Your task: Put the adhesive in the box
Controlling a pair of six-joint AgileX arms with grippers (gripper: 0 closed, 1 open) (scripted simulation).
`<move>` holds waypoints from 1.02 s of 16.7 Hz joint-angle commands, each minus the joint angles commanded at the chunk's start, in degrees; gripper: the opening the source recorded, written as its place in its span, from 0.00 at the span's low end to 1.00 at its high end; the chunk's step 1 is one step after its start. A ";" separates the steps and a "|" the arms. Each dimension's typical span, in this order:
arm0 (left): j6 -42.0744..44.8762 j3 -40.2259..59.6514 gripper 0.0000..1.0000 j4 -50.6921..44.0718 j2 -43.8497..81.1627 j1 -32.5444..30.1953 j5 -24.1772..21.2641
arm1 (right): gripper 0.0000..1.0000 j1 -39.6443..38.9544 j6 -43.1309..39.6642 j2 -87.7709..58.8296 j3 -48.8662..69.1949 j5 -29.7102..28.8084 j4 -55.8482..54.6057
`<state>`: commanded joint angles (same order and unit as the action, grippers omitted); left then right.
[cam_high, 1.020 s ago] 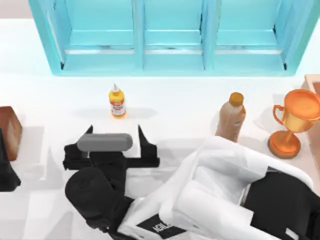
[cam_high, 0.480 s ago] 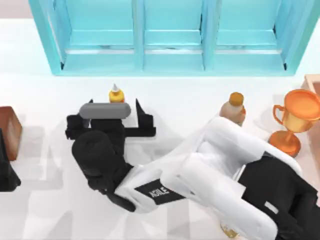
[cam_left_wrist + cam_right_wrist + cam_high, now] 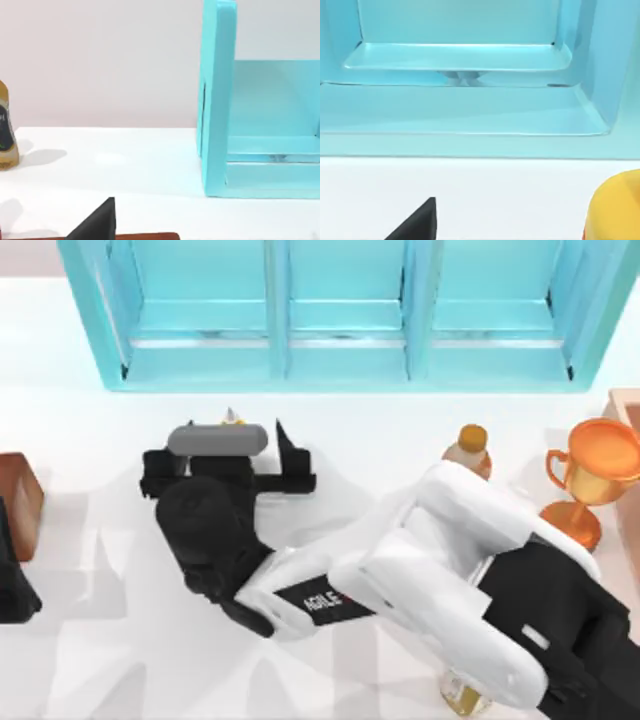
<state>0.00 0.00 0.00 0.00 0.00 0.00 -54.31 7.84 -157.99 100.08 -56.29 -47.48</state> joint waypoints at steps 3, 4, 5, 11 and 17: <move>0.00 0.00 1.00 0.00 0.00 0.00 0.00 | 0.70 0.00 0.00 0.00 0.00 0.00 0.00; 0.00 0.00 1.00 0.00 0.00 0.00 0.00 | 0.62 0.00 0.00 0.00 0.00 0.00 0.00; 0.00 0.00 1.00 0.00 0.00 0.00 0.00 | 0.55 0.00 0.00 0.00 0.00 0.00 0.00; 0.00 0.00 1.00 0.00 0.00 0.00 0.00 | 0.10 0.00 0.00 0.00 0.00 0.00 0.00; 0.00 0.00 1.00 0.00 0.00 0.00 0.00 | 0.00 0.00 0.00 0.00 0.00 0.00 0.00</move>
<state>0.00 0.00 0.00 0.00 0.00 0.00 -54.31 7.84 -157.99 100.08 -56.29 -47.48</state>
